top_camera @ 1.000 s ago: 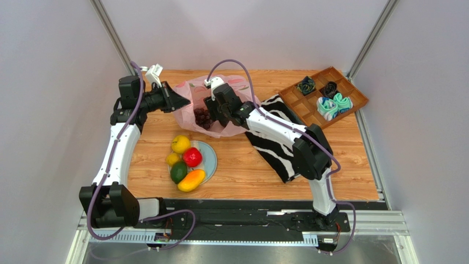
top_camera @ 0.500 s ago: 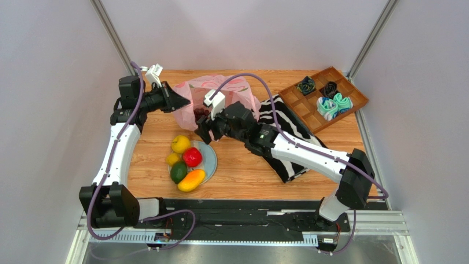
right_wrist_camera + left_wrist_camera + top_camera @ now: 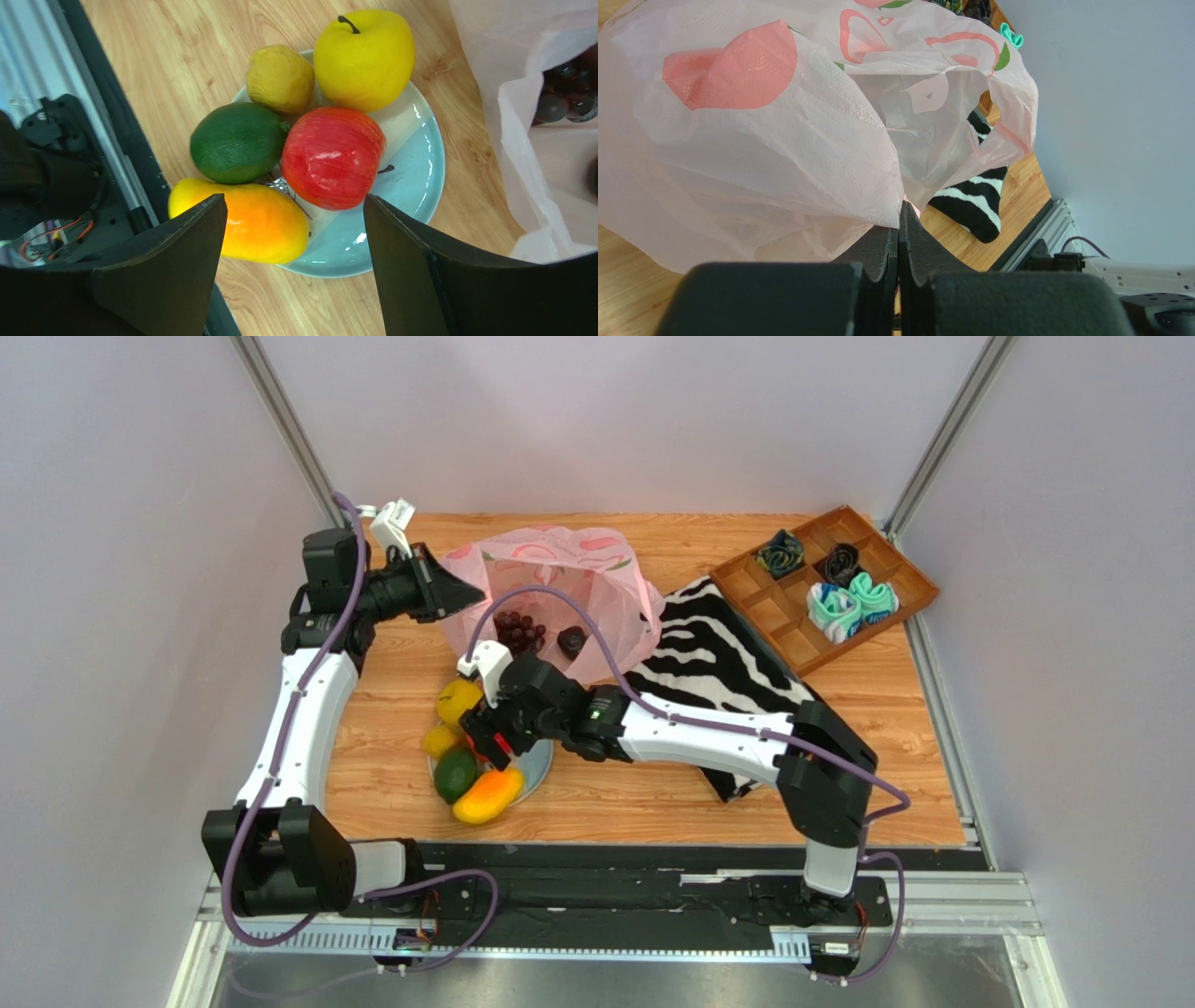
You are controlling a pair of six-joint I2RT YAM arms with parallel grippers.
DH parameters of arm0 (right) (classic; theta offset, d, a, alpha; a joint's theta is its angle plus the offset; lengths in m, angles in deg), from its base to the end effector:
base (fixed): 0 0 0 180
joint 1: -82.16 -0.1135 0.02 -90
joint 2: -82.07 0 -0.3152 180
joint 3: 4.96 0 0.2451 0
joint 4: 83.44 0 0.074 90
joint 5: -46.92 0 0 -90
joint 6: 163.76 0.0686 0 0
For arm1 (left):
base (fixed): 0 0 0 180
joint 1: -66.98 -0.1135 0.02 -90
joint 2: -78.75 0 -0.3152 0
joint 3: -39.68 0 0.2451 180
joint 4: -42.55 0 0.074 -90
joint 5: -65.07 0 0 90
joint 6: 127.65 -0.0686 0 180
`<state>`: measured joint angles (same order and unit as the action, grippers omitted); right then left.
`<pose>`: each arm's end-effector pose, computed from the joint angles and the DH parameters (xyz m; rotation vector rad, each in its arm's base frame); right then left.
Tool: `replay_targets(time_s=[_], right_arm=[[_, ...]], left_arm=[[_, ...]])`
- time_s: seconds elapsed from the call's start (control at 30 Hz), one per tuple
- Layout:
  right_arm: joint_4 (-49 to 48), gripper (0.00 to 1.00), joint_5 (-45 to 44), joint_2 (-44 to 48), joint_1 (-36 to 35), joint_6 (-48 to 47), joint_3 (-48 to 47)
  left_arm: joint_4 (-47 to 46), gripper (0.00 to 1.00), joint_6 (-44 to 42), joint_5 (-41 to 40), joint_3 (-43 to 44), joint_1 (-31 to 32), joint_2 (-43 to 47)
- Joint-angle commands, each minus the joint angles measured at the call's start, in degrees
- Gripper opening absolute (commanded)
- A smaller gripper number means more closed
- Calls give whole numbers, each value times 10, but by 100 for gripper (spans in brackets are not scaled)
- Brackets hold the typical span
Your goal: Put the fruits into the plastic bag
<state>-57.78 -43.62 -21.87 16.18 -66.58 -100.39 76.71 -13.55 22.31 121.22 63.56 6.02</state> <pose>0.1863 0.4165 0.3031 -1.1036 1.9700 0.7044 0.2801 -0.0337 0.4004 0.0600 2.0115 -1.0547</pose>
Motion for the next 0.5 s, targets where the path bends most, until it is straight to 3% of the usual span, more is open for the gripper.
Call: replay_targets(time_s=[0.0, 0.47], right_arm=[[41, 77, -46, -42, -6, -15, -67], [35, 83, -75, -125, -6, 6, -121]], left_arm=[[-8, 0, -4, 2, 19, -1, 0], [-12, 0, 0, 5, 18, -1, -1]])
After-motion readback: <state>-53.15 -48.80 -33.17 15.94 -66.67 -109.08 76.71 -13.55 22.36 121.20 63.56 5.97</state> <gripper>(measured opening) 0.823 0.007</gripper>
